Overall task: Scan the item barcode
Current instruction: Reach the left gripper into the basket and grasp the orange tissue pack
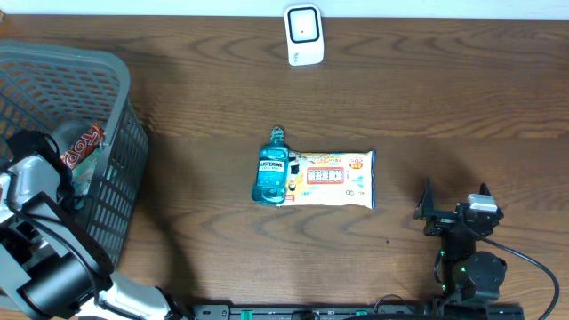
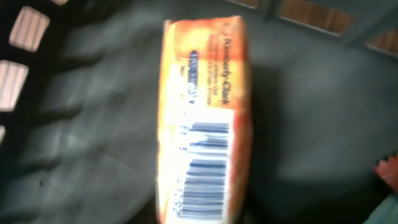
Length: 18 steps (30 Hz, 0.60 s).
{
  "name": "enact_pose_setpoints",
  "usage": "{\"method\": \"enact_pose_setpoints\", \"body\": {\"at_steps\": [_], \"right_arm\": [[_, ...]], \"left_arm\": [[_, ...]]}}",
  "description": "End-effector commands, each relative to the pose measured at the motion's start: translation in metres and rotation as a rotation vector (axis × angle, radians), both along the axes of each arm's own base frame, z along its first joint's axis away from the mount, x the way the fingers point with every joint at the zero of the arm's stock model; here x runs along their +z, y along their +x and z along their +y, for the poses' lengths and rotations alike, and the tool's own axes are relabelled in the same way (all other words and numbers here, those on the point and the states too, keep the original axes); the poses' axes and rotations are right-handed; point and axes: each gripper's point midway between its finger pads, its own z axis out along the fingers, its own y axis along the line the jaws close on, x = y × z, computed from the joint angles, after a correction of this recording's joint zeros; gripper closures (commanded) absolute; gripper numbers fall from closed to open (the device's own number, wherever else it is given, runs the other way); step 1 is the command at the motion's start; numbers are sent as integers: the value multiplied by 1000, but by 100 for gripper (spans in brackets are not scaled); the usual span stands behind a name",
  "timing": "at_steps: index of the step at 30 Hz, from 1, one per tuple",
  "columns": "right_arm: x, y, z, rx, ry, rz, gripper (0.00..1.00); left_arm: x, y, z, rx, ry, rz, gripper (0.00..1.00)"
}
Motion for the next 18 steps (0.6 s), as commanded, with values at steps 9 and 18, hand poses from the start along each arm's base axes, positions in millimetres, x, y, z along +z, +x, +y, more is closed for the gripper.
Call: {"method": "enact_pose_setpoints", "body": {"at_steps": [9,18], "right_arm": [[0,0,1,4,-15,2,1],[0,0,1,4,-15,2,1]], "left_arm": [[50,4,8,-109,73,-48,93],[167,70,-35,-350,90,-659,93]]}}
